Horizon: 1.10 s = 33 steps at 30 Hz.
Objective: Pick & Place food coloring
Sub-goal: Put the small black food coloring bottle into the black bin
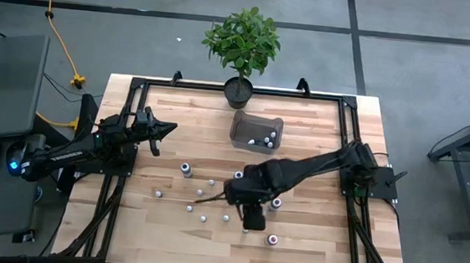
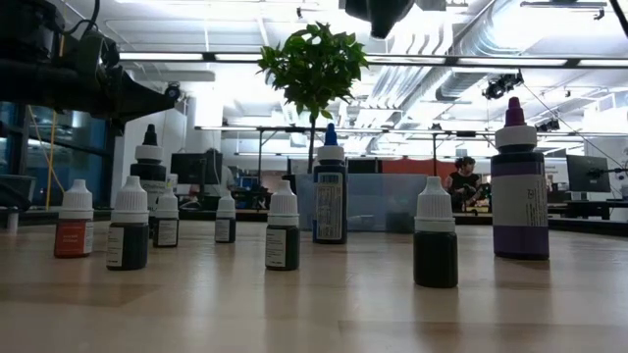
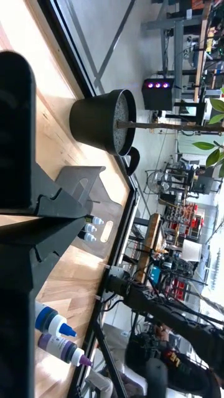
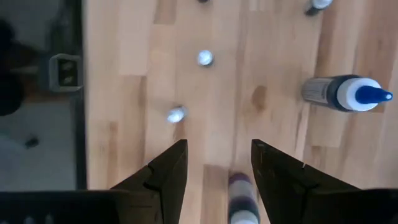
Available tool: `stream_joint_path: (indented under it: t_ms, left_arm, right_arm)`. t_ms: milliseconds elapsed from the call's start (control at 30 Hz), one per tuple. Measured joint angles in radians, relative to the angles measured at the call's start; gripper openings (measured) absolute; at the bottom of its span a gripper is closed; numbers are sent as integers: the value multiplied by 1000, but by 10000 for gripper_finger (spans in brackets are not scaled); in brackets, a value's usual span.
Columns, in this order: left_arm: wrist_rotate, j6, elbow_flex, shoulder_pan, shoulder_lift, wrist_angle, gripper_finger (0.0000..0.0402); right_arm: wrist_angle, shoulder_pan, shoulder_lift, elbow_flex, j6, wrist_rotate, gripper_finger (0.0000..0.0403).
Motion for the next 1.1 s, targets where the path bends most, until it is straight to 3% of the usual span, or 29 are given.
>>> stream_joint_path:
  t_ms: [133,433,1100]
  left_arm:
    - [0,0,0,0,0,0,0]
    - [0,0,0,0,0,0,0]
    - [0,0,0,0,0,0,0]
  right_arm:
    - [64,38,15,-42,114,42,167]
    - [184,109,25,-185,339,29,167]
    - [413,133,25,-350,867,-10,167]
